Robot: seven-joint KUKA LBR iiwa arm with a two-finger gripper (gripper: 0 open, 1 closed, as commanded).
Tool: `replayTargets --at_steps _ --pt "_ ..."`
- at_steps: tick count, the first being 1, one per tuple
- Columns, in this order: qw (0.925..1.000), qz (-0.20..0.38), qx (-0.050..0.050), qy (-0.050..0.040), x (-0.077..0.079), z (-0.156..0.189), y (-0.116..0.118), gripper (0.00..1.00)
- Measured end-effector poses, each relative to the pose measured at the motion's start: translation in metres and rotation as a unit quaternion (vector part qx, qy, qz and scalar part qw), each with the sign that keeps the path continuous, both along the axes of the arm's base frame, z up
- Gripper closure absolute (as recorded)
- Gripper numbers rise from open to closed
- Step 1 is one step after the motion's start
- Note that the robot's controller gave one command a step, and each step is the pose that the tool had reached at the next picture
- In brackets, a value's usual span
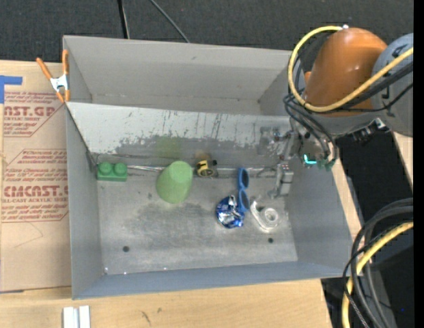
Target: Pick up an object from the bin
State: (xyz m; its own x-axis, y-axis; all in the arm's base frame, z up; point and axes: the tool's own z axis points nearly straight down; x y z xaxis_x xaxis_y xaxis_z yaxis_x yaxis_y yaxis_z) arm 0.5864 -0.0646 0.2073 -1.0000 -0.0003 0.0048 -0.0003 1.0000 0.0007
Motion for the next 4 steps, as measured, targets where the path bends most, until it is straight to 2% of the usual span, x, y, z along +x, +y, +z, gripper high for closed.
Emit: replayTargets --at_steps 1,2,3,4 --pt "0.993 0.118 0.001 0.0005 -0.028 -0.142 0.044 0.0" --pt "0.993 0.118 0.0 -0.003 -0.026 -0.138 0.043 1.0" --pt "0.9933 0.115 -0.001 -0.0082 -0.021 0.009 0.025 1.0" --pt "0.9933 0.116 0.0 -0.0041 -0.023 0.004 0.026 0.0"
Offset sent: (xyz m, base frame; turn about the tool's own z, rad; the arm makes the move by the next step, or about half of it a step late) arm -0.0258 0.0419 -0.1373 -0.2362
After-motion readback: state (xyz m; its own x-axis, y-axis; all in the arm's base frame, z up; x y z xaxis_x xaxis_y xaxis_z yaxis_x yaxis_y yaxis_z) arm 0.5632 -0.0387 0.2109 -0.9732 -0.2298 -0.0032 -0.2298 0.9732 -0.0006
